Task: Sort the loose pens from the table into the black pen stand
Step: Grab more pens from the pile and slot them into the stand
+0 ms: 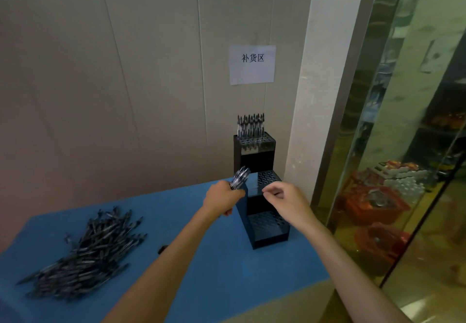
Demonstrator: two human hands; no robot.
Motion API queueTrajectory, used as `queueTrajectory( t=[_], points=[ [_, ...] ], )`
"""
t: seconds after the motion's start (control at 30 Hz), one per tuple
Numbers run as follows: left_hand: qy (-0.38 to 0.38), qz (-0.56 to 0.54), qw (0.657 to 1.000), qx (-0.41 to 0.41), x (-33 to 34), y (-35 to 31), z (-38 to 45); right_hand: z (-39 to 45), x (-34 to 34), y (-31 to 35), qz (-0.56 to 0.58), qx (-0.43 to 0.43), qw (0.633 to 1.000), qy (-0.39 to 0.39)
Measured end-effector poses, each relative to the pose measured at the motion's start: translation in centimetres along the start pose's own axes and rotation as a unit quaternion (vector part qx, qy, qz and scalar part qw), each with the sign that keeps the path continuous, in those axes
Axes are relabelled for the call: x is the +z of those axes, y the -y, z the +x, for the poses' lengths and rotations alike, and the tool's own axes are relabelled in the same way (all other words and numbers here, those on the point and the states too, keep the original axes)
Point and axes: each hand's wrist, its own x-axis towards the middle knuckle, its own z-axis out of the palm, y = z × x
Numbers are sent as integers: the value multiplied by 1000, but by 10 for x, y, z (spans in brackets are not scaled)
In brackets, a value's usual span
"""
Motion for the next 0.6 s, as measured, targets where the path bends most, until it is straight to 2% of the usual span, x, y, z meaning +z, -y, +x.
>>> queueTrajectory(
  t=[0.27,0.43,0.6],
  points=[
    [-42,18,999,5,16,-40,60,62,-20,0,104,-41,994,8],
    [-111,50,992,-13,27,-54,100,106,-33,2,171,-42,984,33],
    [-175,115,978,-6,39,-77,129,144,-33,-2,182,-17,983,29]
  ],
)
